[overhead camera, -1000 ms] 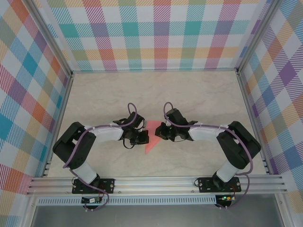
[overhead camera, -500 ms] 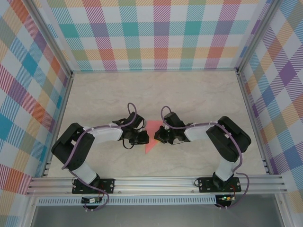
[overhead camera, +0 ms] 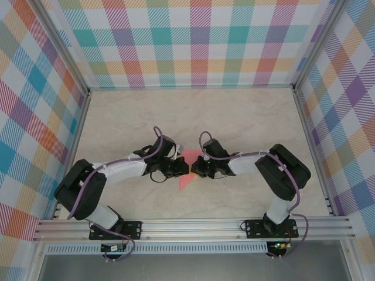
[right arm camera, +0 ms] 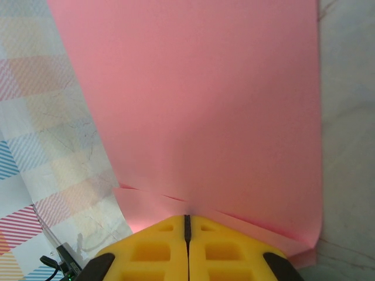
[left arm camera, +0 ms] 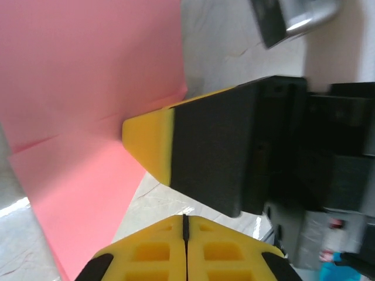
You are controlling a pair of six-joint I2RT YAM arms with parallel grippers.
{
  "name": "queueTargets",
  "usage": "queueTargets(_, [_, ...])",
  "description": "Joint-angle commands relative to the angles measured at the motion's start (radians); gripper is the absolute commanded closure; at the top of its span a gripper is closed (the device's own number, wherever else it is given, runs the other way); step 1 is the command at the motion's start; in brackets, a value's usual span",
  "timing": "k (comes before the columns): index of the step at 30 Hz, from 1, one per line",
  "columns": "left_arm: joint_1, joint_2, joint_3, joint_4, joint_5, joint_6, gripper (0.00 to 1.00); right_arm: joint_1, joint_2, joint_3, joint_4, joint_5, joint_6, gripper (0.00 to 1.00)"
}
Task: Fold a paper plane with a square sheet of paper (pick it up from the middle)
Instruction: Third fold the triangle at the center of the table.
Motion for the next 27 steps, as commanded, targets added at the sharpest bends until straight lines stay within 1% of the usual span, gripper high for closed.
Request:
queueTargets(1, [-0.008,0.043,-0.021,0.059,0.078,-0.044,0.96,0.003,0.016,-0.012,-0.066,0.051,-0.004,0.94])
queueTargets(3, [-0.011,0.072,-0.017,0.077,0.095,-0.048,0.96,0.003,0.017,-0.011,-0.067,0.051,-0.004,0.94])
queueTargets(10, [-0.028,0.138,-0.009,0.095,0.102,-0.039,0.96,0.003,0.02,-0.006,-0.073,0.05,-0.004,0.94])
queueTargets(12, [-0.031,0.15,-0.007,0.073,0.085,-0.026,0.96,0.003,0.021,-0.006,-0.073,0.051,-0.004,0.94])
queueTargets(15, [-0.031,0.166,-0.011,0.023,0.031,0.003,0.97,0.003,0.024,-0.005,-0.074,0.05,-0.004,0.94])
queueTargets(19, [-0.031,0.167,-0.04,-0.009,-0.021,0.028,0.98,0.003,0.026,-0.005,-0.08,0.051,-0.008,0.94])
queueTargets(27, [-0.031,0.115,-0.105,-0.019,-0.01,0.044,0.97,0.003,0.037,-0.008,-0.089,0.063,-0.011,0.94])
